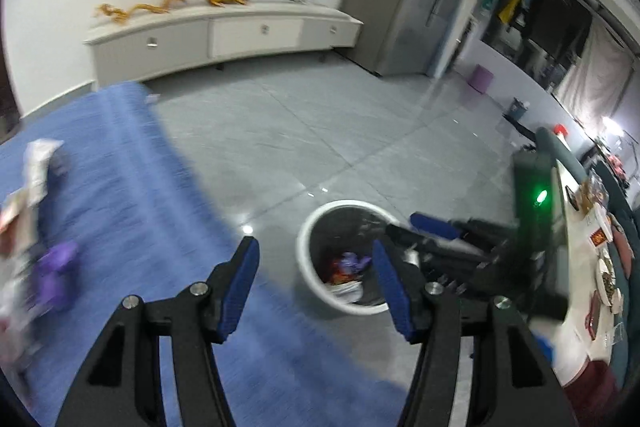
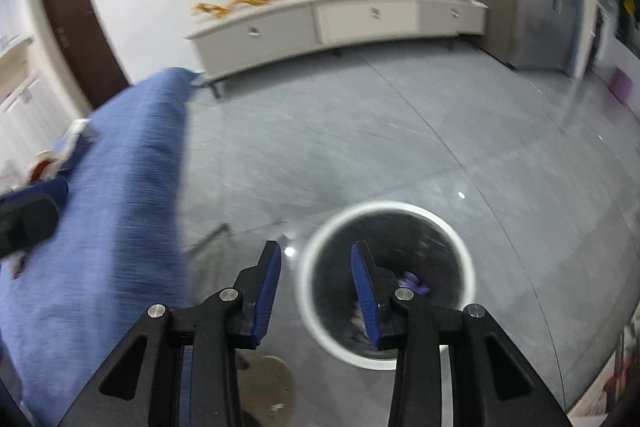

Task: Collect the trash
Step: 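Grasp the clear plastic bag with the left tool while the right tool grasps a purple wrapper, then carry both items over the bin and open both tools to drop them, then grasp the dark plastic bottle with the left tool while the right tool grasps the white printed bag, then carry the bottle and white printed bag over the bin and open both tools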

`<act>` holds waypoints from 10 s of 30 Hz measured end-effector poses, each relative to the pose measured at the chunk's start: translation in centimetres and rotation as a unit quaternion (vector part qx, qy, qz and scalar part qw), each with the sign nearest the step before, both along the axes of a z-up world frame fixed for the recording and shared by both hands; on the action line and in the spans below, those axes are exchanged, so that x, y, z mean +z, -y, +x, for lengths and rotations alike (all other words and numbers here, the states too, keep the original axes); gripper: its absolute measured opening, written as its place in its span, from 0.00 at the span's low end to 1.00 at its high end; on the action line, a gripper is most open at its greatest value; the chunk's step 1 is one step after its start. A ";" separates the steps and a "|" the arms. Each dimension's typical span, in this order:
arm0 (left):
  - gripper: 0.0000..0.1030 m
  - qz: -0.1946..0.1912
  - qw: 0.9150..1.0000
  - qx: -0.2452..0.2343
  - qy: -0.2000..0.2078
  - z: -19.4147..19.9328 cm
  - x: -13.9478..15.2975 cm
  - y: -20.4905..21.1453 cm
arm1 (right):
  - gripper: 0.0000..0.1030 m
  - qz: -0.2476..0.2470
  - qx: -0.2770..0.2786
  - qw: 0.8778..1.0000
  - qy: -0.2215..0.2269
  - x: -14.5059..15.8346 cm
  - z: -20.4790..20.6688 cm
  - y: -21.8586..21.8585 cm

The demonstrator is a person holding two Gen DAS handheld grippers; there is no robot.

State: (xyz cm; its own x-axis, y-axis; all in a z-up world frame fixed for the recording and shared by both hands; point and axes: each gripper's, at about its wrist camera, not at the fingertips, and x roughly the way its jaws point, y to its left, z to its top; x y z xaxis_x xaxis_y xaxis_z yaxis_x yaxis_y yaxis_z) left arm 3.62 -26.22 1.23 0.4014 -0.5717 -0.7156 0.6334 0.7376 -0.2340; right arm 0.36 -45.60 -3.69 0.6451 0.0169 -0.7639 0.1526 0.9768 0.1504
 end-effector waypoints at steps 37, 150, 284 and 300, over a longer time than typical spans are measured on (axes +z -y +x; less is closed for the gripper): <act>0.03 -0.061 0.970 0.221 -0.082 5.9 -3.8 -29.0 | 0.47 0.059 0.261 0.964 -0.010 -0.8 12.2 -26.4; 0.55 0.033 0.983 0.181 0.006 2.6 -1.7 -22.8 | 0.48 0.032 0.162 0.986 0.034 4.8 3.9 -13.7; 0.21 0.128 0.981 -0.085 -0.123 7.7 -12.2 20.4 | 0.23 0.022 -0.109 0.988 -0.104 -14.2 1.8 15.3; 0.51 0.081 0.991 -0.048 -0.100 7.6 -10.5 18.7 | 0.39 0.012 -0.124 0.988 -0.091 -12.1 0.1 15.0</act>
State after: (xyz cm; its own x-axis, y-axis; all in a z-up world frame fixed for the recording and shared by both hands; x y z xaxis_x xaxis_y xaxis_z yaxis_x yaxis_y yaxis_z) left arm 11.22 -44.93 -9.22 0.1918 -0.4721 -0.8604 0.6548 0.7146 -0.2461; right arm 0.50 -60.63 -15.76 0.4844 -0.1042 -0.8686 0.4133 0.9023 0.1222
